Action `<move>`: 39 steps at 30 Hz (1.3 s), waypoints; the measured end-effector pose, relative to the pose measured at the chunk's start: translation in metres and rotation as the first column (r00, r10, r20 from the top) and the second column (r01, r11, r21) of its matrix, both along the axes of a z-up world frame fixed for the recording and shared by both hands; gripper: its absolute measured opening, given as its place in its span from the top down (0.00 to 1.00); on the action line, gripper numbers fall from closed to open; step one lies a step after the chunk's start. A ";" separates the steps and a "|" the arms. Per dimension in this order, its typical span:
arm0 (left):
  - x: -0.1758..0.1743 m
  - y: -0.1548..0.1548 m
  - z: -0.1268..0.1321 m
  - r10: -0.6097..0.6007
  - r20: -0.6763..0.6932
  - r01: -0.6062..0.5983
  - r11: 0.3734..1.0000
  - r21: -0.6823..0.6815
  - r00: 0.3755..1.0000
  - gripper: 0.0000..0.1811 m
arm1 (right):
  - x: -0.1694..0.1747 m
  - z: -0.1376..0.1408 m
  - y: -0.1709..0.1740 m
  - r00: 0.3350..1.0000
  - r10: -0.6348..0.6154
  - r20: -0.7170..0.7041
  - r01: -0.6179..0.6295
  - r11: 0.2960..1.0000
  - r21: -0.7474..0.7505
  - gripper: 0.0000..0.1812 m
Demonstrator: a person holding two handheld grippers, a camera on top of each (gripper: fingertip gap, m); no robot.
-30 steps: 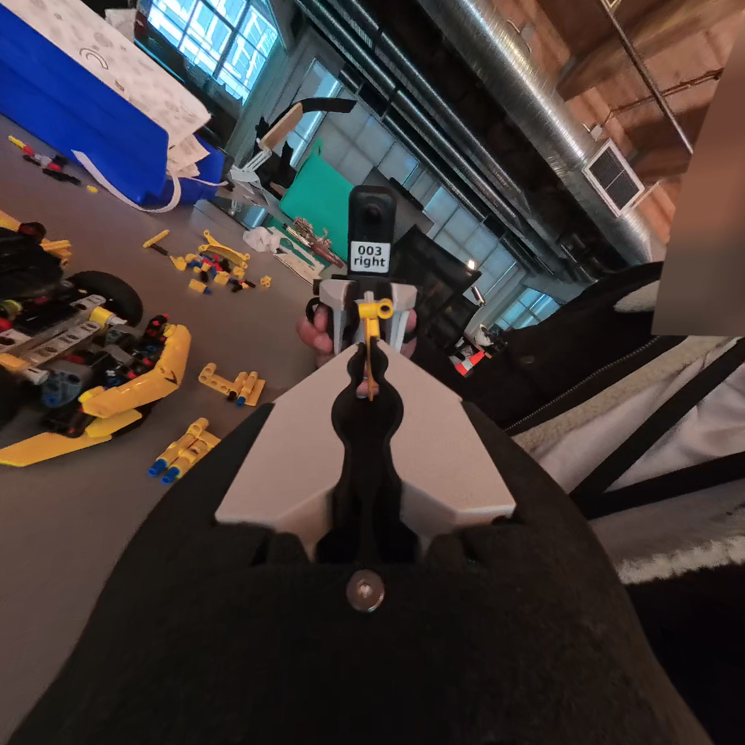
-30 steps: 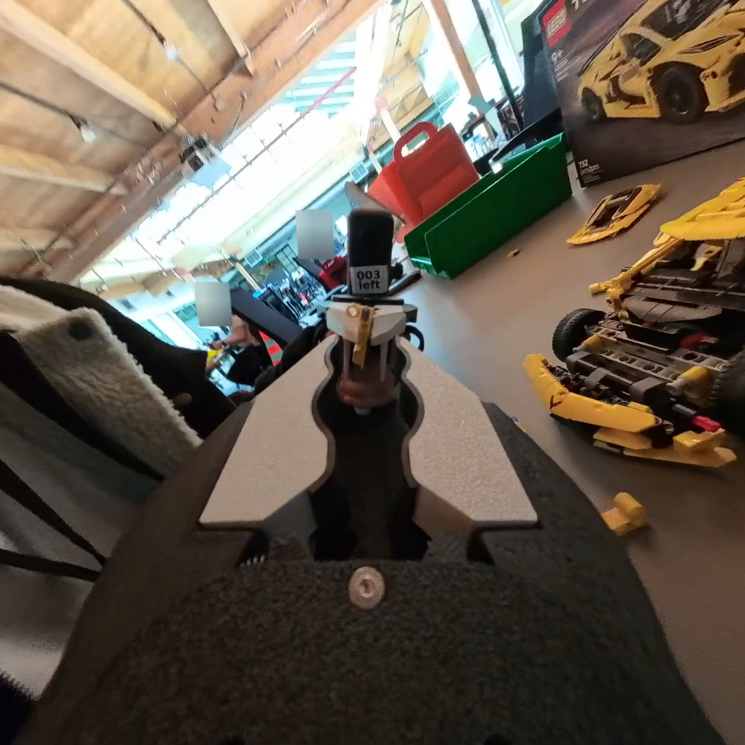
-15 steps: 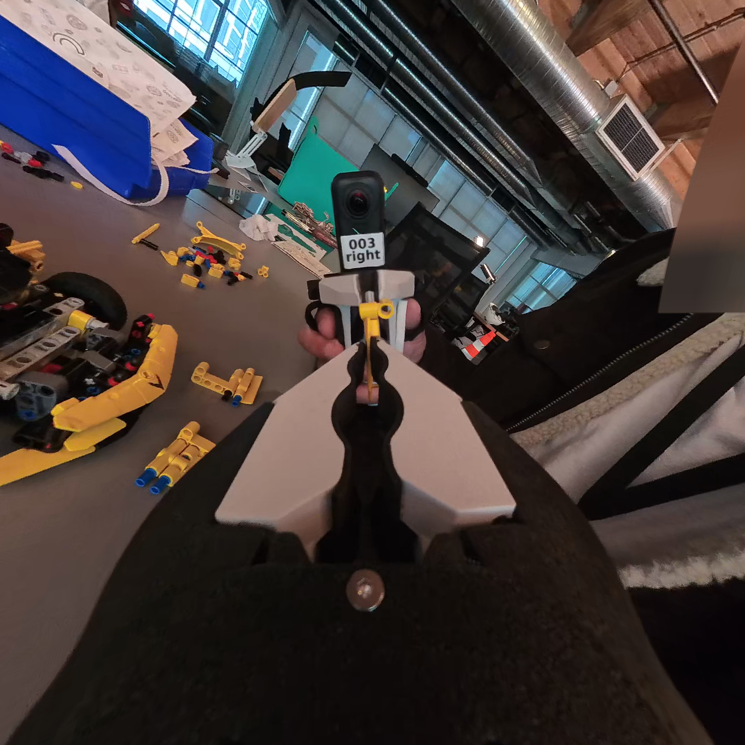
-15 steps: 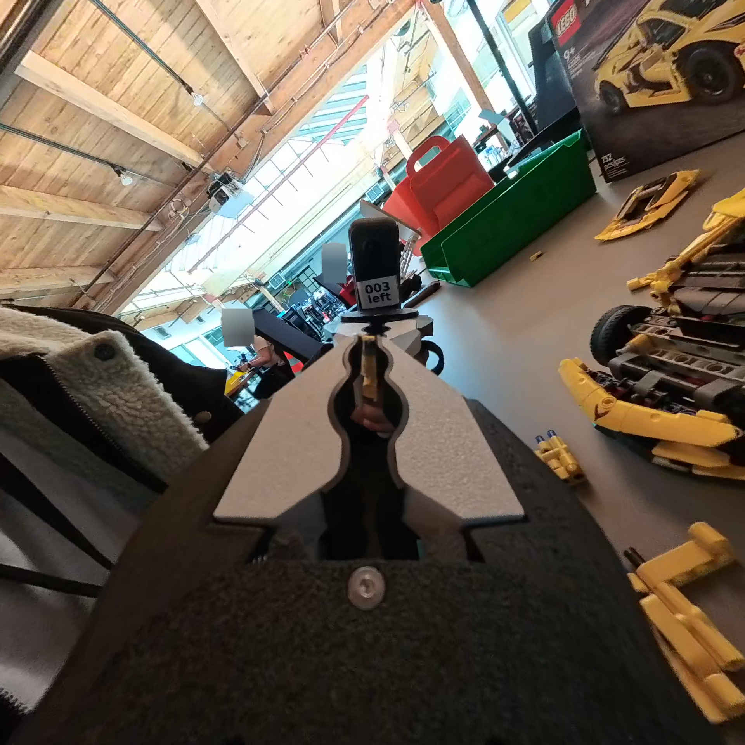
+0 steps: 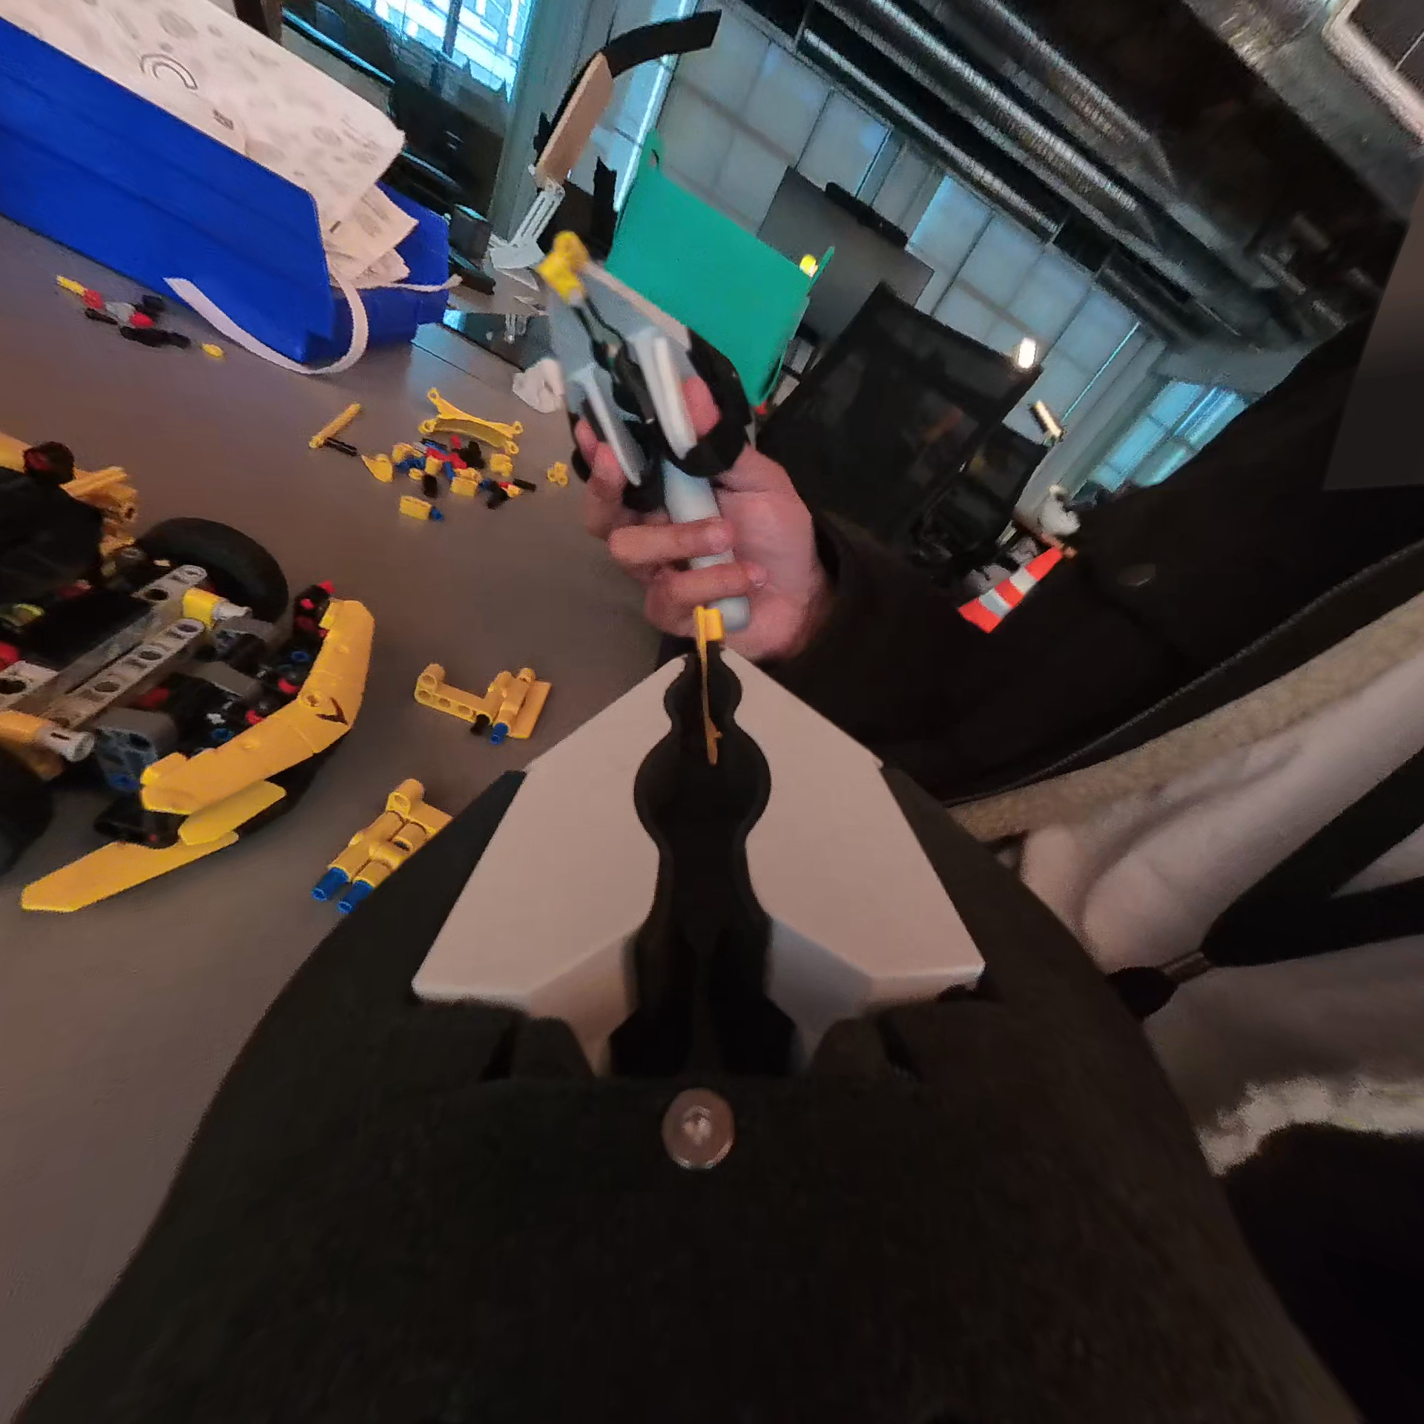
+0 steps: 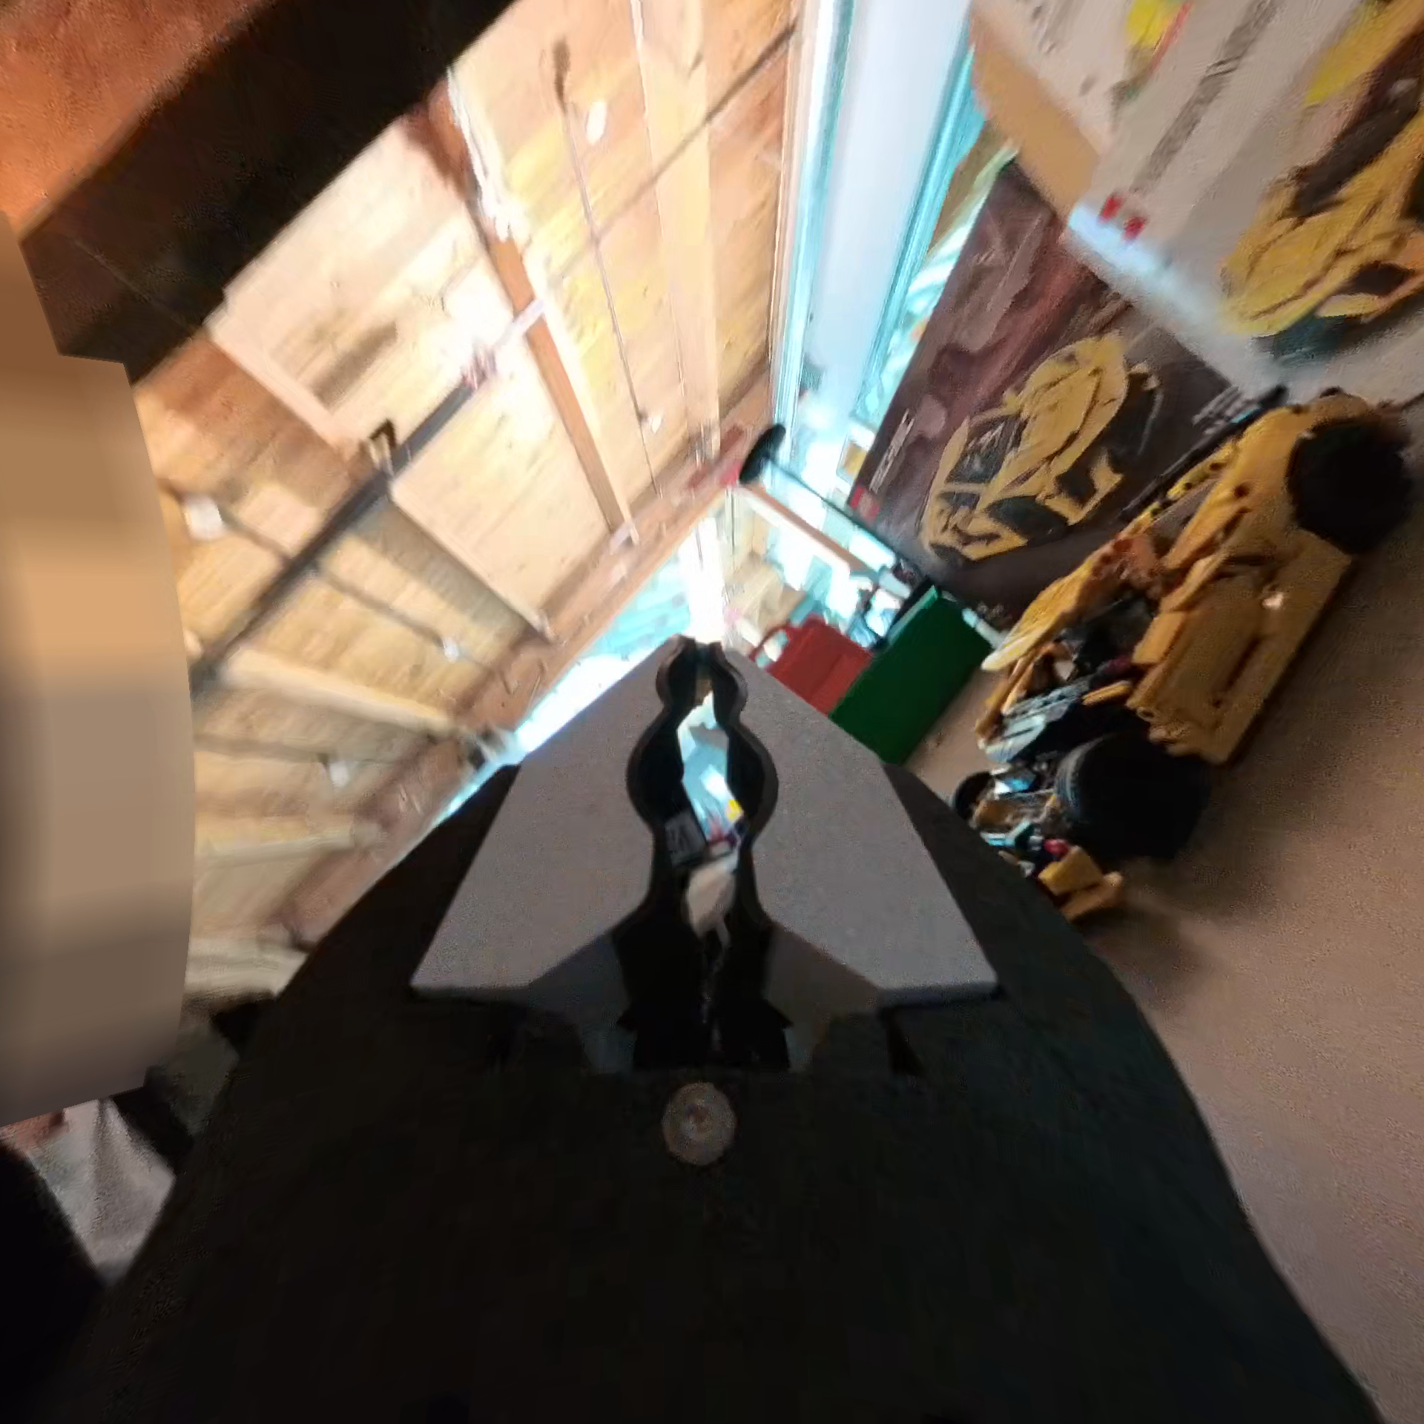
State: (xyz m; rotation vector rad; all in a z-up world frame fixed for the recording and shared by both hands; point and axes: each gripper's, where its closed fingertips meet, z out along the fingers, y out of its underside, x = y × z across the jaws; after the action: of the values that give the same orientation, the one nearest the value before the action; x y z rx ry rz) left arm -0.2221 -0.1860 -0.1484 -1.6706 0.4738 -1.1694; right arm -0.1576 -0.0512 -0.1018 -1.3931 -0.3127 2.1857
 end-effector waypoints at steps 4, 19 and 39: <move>-0.007 0.005 0.004 0.019 0.065 -0.018 1.000 -0.025 0.998 1.00 | -0.012 -0.003 -0.018 0.990 0.005 0.138 -0.029 0.984 0.174 0.99; -0.105 0.031 -0.086 0.219 -0.538 -0.376 0.905 -0.200 0.814 1.00 | -0.064 -0.050 -0.078 0.862 -0.038 0.505 -0.253 0.831 0.495 0.98; -0.146 0.033 -0.048 0.373 -0.467 -0.464 0.881 -0.093 0.802 0.85 | -0.068 -0.050 -0.086 0.867 0.025 0.498 -0.289 0.839 0.462 0.98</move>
State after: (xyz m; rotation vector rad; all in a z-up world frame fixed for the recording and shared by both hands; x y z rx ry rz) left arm -0.3683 -0.1529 -0.1967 -2.0982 0.2320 -0.5179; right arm -0.2260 -0.1370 -0.1522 -1.5859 -1.1591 1.6430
